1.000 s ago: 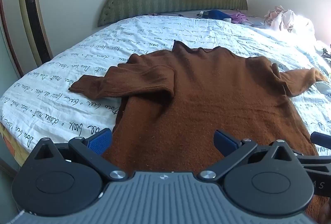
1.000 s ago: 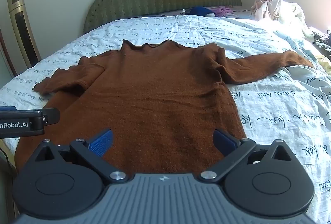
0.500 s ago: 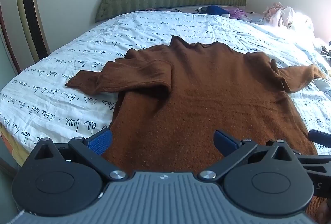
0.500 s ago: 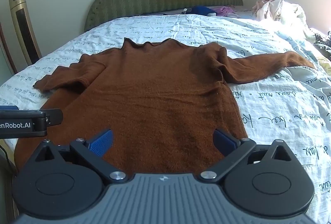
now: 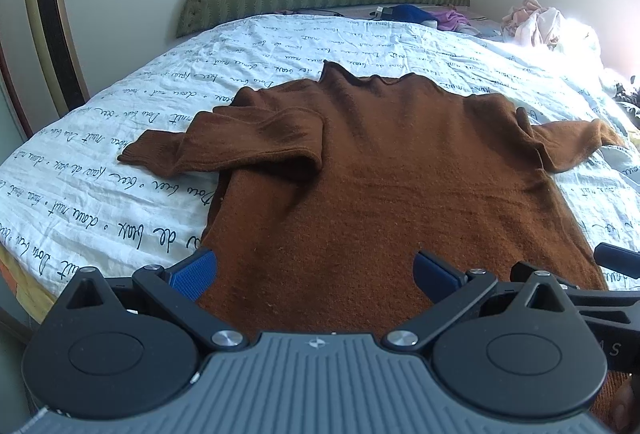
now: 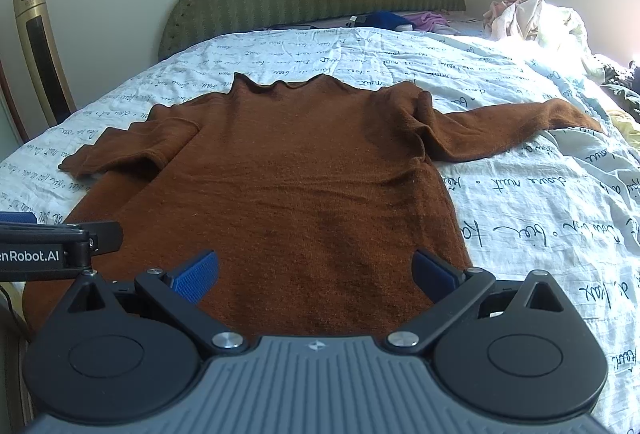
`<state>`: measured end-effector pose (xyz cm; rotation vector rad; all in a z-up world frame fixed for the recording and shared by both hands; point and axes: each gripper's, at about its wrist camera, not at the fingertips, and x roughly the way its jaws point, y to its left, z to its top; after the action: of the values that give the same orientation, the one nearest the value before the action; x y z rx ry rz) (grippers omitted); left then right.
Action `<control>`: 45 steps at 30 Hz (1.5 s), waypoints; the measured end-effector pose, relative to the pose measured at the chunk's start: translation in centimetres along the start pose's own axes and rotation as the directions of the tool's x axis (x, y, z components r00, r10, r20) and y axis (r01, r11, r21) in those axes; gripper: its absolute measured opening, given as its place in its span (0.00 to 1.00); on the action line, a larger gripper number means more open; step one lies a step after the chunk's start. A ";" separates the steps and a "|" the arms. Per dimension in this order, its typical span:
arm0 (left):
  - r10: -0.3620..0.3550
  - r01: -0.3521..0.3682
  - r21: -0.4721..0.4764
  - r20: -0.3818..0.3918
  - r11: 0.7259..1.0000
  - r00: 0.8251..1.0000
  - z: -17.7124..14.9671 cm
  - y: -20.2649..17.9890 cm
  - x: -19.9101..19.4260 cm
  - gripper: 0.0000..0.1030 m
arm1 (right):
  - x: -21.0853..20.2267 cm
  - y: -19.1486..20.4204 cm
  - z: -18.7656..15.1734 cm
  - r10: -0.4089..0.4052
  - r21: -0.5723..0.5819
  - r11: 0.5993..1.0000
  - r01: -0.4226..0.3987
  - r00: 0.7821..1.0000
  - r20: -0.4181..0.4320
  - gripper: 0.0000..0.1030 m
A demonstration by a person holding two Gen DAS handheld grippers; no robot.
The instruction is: Fold small clothes
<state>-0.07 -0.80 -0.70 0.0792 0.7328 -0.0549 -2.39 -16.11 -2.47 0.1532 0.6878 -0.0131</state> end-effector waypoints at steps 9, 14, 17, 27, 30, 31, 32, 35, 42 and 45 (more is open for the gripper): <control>0.000 0.000 -0.001 -0.010 1.000 1.000 -0.1 0.0 0.2 1.00 | 0.0 0.1 0.0 0.000 -0.006 1.000 0.000 1.000 0.000 1.00; 0.001 -0.001 0.001 -0.011 1.000 1.000 -0.1 0.1 0.2 1.00 | 0.0 0.1 0.0 -0.001 -0.006 1.000 0.001 1.000 0.000 1.00; 0.005 -0.005 0.001 -0.014 1.000 1.000 0.0 0.0 0.2 1.00 | -0.1 0.1 0.0 -0.008 -0.011 1.000 0.009 1.000 0.004 1.00; 0.012 -0.012 0.005 -0.015 1.000 1.000 -0.1 0.0 0.4 1.00 | 0.0 0.2 -0.1 -0.010 -0.009 1.000 0.010 1.000 0.003 1.00; 0.014 -0.014 0.004 -0.018 1.000 1.000 -0.2 0.0 0.5 1.00 | 0.1 0.1 -0.1 -0.009 -0.007 1.000 0.009 1.000 -0.001 1.00; 0.016 -0.016 0.005 -0.019 1.000 1.000 -0.2 0.0 0.5 1.00 | 0.2 0.1 -0.1 -0.010 -0.006 1.000 0.010 1.000 -0.002 1.00; 0.018 -0.018 0.006 -0.020 1.000 1.000 -0.2 0.0 0.6 1.00 | 0.2 0.1 -0.1 -0.011 -0.007 1.000 0.011 1.000 -0.003 1.00; 0.017 -0.017 0.004 -0.024 1.000 1.000 0.0 -0.1 1.2 1.00 | 0.5 0.0 -0.1 -0.005 -0.010 1.000 0.005 1.000 -0.003 1.00; -0.071 0.067 -0.048 -0.080 0.997 0.994 1.5 0.1 4.8 1.00 | 2.4 -2.6 1.3 0.018 -0.023 1.000 -0.016 0.995 0.097 1.00; -0.112 0.106 -0.070 -0.078 0.992 0.991 2.6 0.5 6.0 1.00 | 2.4 -6.9 3.1 0.017 -0.018 1.000 -0.014 0.975 0.222 1.00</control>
<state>6.18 -0.67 -2.74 -0.0219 0.8198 -0.1323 1.02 -23.28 -2.54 0.1390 0.4630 -0.0097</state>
